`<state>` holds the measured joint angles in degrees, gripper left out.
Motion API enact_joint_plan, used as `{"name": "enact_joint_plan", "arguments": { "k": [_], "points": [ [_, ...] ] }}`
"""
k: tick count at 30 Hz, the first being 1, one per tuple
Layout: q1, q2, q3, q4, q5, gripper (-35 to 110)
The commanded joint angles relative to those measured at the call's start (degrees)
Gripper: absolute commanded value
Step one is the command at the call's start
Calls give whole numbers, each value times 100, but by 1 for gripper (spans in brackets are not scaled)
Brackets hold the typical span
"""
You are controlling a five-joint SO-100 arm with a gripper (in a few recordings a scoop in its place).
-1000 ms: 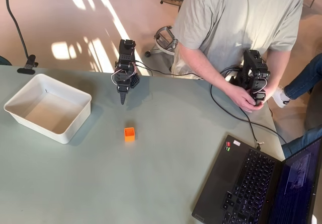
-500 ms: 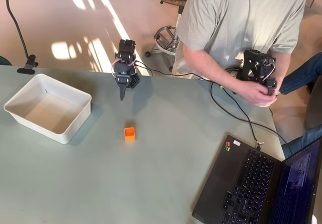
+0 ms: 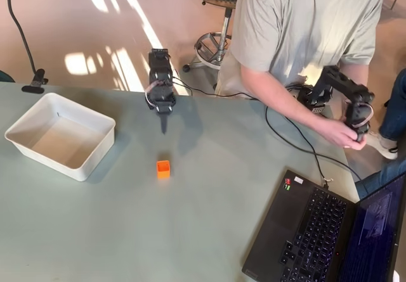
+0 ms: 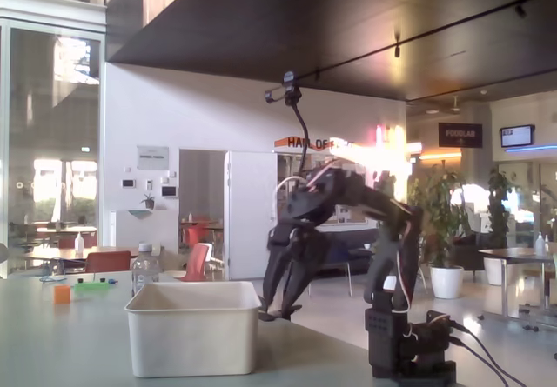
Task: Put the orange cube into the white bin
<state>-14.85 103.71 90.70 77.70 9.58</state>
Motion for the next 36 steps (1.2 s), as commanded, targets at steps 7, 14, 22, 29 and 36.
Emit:
{"name": "enact_joint_plan", "arguments": {
  "k": [7,14,22,29,36],
  "points": [
    [-237,-2171,-1283,545,35,15],
    [-220,-2382,-1292,554,53,15],
    [-141,-2382,-1222,703,62,34],
    [-132,-2408,-1222,914,70,62],
    [114,-3173,-1696,888,62,73]
  ]
}}
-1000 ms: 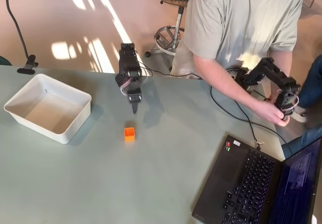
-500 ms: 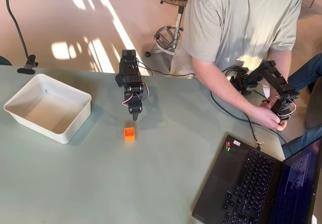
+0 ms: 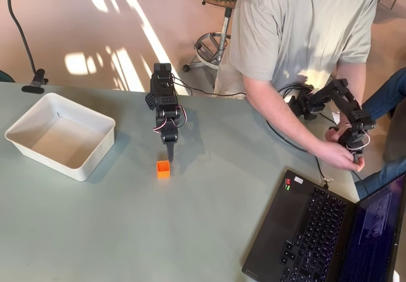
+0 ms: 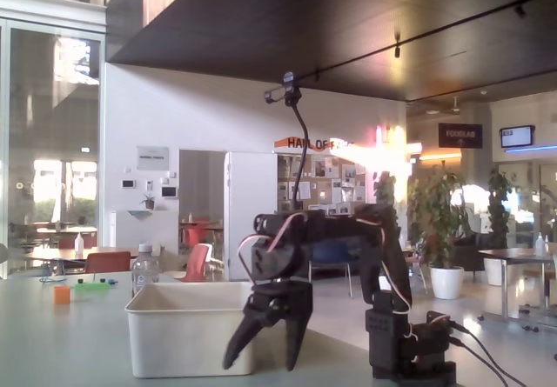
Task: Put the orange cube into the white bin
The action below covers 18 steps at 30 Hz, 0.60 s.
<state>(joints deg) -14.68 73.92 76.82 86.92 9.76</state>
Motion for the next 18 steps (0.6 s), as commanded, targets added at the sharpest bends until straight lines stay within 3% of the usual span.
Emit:
{"name": "enact_joint_plan", "arguments": {
  "k": [1,18],
  "points": [
    [141,-325,-413,-35,44,73],
    [185,-1828,-1811,-35,18,73]
  ]
}}
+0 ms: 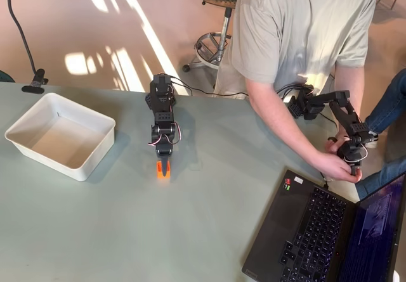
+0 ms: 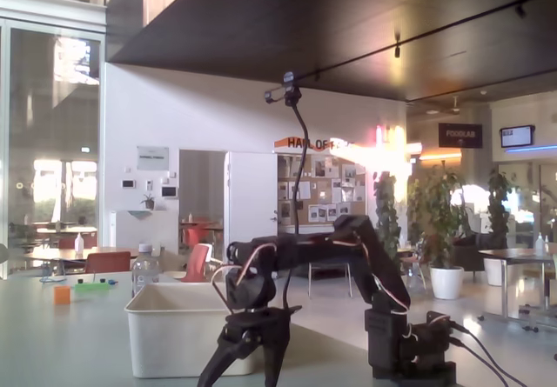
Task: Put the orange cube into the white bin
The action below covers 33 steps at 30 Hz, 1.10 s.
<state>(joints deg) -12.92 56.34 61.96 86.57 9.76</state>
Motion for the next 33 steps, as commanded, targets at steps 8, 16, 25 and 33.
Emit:
{"name": "enact_joint_plan", "arguments": {
  "k": [8,16,25,33],
  "points": [
    [9,-694,-923,0,-35,72],
    [-97,-844,-932,0,-53,68],
    [-202,-853,-1143,-9,-62,38],
    [-193,-853,-1195,-9,-53,34]
  ]
}}
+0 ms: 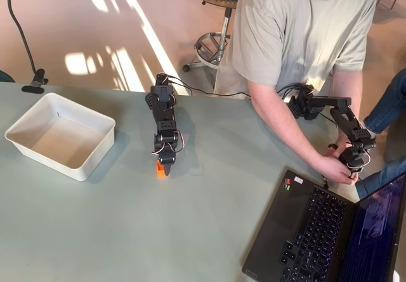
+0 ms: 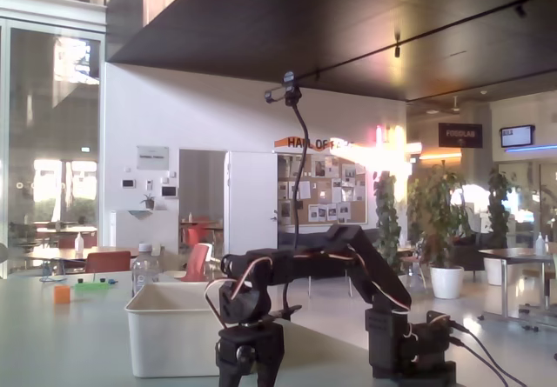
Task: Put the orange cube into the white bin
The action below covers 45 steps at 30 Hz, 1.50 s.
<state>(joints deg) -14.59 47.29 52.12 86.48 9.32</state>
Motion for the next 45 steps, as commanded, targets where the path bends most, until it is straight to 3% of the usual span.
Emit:
{"name": "enact_joint_plan", "arguments": {
  "k": [1,33,40,45],
  "points": [
    [-18,53,-211,0,-9,34],
    [79,35,-123,9,-9,33],
    [79,44,-202,9,-9,19],
    [79,44,-193,9,-9,18]
  ]
}}
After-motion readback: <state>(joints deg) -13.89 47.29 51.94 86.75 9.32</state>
